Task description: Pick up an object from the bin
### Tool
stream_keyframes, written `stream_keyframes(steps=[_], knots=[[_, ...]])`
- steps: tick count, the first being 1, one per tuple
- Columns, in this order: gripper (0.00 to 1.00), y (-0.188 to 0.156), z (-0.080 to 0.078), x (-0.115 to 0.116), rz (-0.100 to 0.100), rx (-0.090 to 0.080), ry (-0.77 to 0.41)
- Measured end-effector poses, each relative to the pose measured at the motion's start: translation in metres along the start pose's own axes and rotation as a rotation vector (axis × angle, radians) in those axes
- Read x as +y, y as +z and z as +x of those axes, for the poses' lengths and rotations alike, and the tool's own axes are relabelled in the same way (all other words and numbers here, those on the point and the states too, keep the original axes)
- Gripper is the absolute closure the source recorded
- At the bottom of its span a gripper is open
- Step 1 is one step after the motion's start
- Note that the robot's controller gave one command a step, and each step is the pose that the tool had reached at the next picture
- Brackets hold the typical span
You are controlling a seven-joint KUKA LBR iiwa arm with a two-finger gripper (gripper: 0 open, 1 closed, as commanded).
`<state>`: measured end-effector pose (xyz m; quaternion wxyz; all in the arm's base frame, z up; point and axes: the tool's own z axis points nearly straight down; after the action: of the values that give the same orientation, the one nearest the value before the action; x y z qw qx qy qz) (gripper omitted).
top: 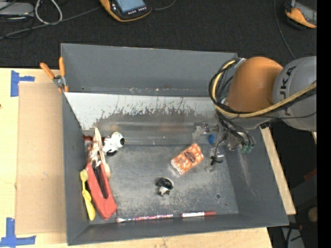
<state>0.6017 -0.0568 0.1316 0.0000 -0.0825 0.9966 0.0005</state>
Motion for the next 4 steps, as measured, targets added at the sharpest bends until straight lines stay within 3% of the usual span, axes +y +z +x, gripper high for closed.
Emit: stream_keyframes(steps=[1,2,3,4], knots=[[0.0,0.0,0.0,0.0,0.0,0.0,-0.001],[0.0,0.05,-0.004,0.017,0.001,-0.003,-0.146],[1.0,0.058,-0.002,0.033,0.0,-0.002,-0.123],[1.0,0.058,-0.002,0.033,0.0,-0.002,-0.123]])
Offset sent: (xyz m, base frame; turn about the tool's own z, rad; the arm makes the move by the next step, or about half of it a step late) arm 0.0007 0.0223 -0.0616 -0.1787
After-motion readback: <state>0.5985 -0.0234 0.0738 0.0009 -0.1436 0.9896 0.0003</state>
